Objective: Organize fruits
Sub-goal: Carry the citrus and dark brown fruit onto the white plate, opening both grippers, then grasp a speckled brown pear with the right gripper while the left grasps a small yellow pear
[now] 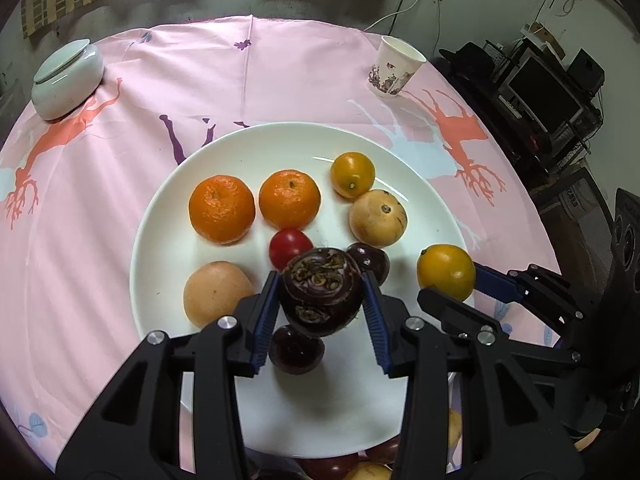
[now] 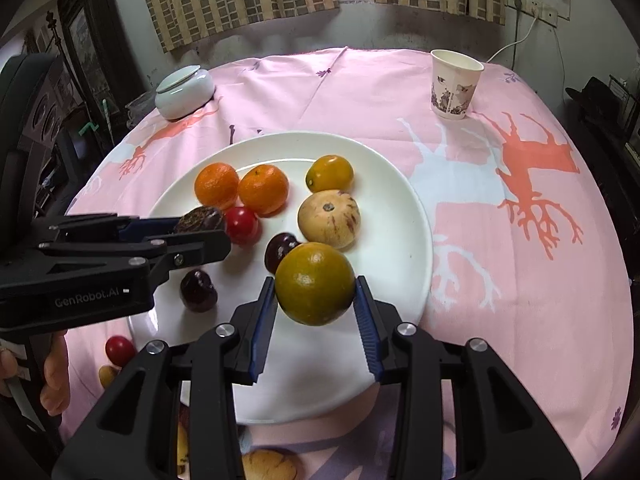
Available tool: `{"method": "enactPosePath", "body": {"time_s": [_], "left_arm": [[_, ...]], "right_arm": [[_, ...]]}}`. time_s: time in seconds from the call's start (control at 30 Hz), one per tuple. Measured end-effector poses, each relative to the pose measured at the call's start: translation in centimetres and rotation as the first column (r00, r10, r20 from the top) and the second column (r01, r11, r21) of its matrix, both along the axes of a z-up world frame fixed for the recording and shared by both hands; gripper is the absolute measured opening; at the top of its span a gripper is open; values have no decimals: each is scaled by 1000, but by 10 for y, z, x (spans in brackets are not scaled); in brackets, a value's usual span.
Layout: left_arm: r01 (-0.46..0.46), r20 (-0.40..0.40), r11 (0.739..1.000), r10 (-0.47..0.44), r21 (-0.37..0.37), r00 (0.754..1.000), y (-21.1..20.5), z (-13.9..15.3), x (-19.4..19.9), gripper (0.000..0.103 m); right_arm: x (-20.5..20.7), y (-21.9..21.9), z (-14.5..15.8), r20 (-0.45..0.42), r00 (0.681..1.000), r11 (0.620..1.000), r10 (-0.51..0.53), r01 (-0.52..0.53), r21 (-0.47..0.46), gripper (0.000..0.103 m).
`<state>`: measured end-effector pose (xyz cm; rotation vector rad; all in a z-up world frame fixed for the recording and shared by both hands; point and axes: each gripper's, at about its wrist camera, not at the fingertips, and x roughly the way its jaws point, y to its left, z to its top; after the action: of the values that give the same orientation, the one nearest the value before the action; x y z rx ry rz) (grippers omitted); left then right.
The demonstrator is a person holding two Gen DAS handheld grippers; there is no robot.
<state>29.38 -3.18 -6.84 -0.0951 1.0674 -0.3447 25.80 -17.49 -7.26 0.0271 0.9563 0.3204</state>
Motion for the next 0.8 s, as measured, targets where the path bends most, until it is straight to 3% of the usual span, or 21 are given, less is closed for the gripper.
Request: {"method": "enactPosePath", "body": {"time_s": [0.03,0.1,0.17,0.23,0.37,0.47,0.57,0.7,0.8], "left_arm": [[-13,-3,1000,13,2,1000,2,-1,2,43],[-36,2,999,36,-5,999,6,1,5,54],[-57,18,998,58,-24,998,15,7,4,66],[-70,43,997,71,-35,997,25,18,-3,68],[-90,135,992,102,-94,986,55,48,-47,97],[-112,201,988,131,-102,971,77,59,-98,101],[-166,259,985,172,-47,950,91,49,-147,101],[-278,293,959,250,59,923,101,17,-194,101],[-277,237,959,256,58,937,109,-3,-209,101]], "right_arm": [[4,1,-1,7,1000,1000,-6,6,-11,41],[8,3,-2,39,999,998,-14,16,-55,76],[7,3,2,96,995,997,-17,24,-80,78],[1,1,7,101,995,995,-11,20,-96,78],[-37,-11,29,107,994,998,7,-1,-60,80],[-85,-23,37,116,993,1000,23,-21,-20,100],[-133,-31,29,92,995,1000,24,-24,2,101],[-178,-36,4,31,998,997,-47,45,61,101],[-186,-34,-10,0,996,992,-84,84,97,101]]}}
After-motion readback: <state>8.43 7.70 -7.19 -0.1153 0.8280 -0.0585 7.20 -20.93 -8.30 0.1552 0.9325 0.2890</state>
